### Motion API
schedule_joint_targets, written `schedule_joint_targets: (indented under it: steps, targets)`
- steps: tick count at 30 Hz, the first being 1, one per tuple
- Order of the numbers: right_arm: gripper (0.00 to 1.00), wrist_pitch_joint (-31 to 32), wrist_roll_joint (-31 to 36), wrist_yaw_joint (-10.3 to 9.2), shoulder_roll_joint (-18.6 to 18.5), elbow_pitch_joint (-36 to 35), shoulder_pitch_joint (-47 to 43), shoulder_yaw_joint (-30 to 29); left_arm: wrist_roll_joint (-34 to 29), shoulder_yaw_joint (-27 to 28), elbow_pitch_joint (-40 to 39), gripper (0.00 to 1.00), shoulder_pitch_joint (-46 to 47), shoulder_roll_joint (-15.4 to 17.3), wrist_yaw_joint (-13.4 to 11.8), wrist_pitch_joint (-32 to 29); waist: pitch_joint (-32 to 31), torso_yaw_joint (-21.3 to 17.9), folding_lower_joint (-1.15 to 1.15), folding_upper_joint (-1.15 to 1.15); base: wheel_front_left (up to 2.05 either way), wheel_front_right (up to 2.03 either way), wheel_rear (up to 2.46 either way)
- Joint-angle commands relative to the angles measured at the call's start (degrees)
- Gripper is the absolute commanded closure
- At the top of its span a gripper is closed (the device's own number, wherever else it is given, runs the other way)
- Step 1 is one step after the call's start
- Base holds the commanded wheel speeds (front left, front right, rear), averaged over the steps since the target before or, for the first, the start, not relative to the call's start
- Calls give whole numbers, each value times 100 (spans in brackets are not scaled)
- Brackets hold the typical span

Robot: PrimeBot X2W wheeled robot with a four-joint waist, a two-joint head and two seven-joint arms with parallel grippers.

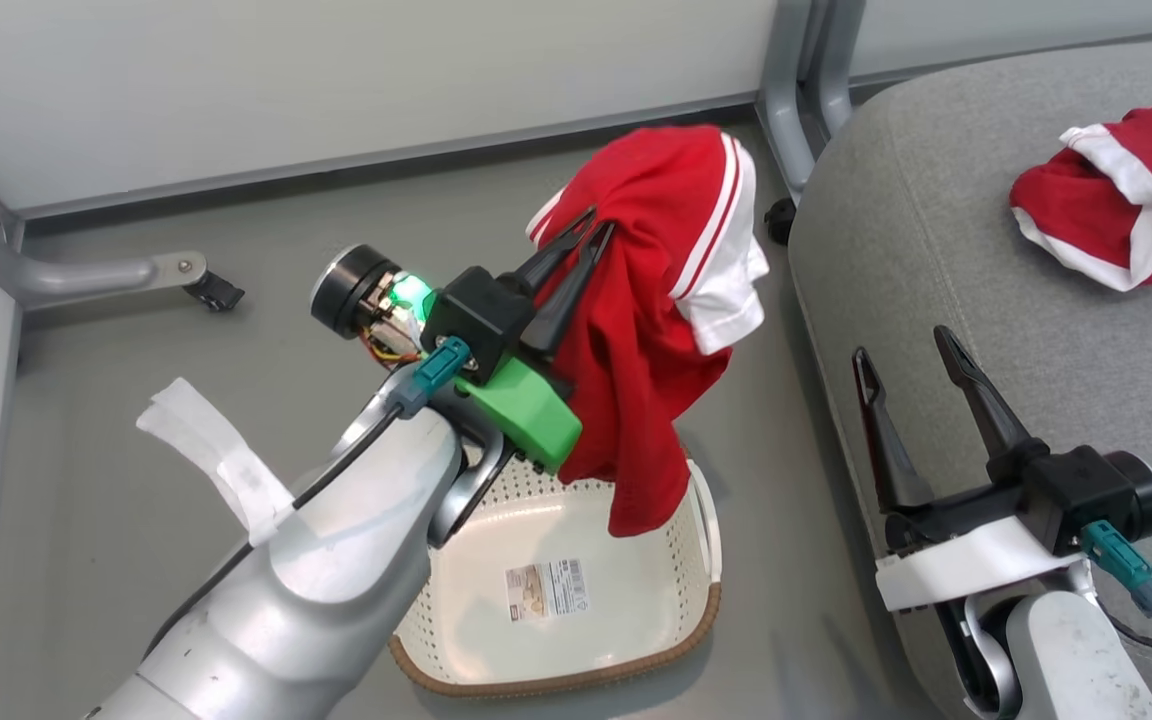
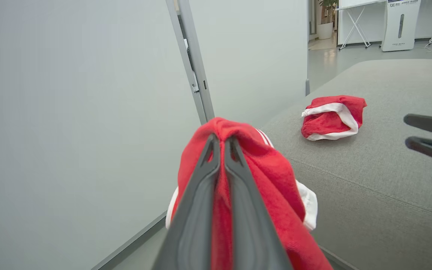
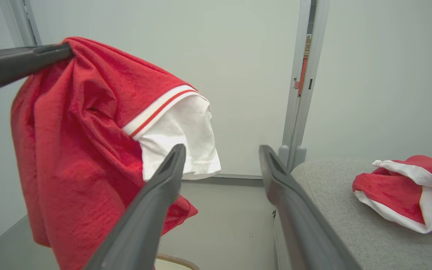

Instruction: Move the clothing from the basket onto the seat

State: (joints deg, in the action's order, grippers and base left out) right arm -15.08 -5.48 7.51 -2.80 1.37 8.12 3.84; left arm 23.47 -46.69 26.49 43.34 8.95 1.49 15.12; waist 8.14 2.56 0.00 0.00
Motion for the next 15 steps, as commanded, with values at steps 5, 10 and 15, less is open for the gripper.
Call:
schedule_joint_targets:
  steps: [5, 10, 15]
  targets:
    - [0, -14, -78, -4, -18, 1, -146, 18, -142, 179, -195, 100, 95, -134, 30, 3, -181, -12, 0, 0, 0, 0, 0]
    - [0, -14, -127, -4, -18, 6, -160, 31, -200, 241, -200, 100, 241, -181, 83, 3, -240, -28, 0, 0, 0, 0, 0]
    - [0, -14, -191, -4, -18, 4, -177, 57, -248, 271, -173, 100, 253, -161, 111, 3, -264, -57, 0, 0, 0, 0, 0]
